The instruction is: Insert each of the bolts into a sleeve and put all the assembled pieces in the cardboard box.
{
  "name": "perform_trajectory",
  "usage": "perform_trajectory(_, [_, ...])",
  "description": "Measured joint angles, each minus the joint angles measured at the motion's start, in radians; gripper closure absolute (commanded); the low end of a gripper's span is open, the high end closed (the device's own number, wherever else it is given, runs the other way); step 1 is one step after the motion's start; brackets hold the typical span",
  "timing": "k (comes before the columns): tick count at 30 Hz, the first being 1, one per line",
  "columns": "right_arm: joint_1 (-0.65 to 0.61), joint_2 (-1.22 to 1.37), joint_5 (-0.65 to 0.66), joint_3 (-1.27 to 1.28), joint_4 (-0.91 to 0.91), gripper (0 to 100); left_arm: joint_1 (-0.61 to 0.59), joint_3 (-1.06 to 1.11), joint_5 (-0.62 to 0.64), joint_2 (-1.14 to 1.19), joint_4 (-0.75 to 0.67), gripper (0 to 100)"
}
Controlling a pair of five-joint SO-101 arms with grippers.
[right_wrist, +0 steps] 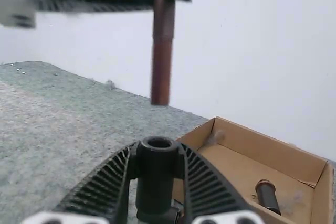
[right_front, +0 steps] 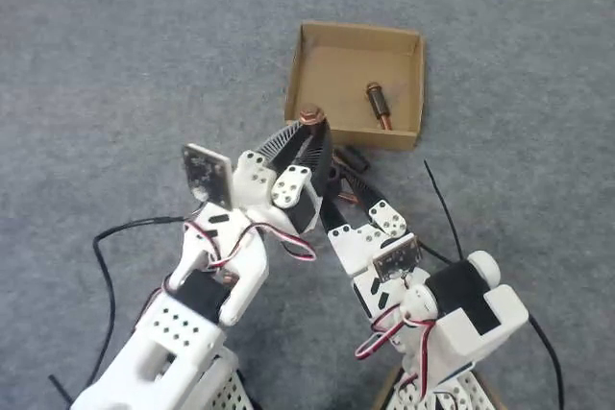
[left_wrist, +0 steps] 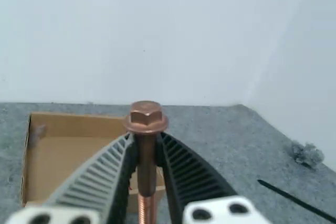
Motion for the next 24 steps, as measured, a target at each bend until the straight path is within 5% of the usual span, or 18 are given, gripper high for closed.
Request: perform_trajectory(24, [-0.003, 0.002, 0.0, 0.0, 0.002, 99.1, 0.02, 0.064, -0.072, 0.152, -0.1, 99])
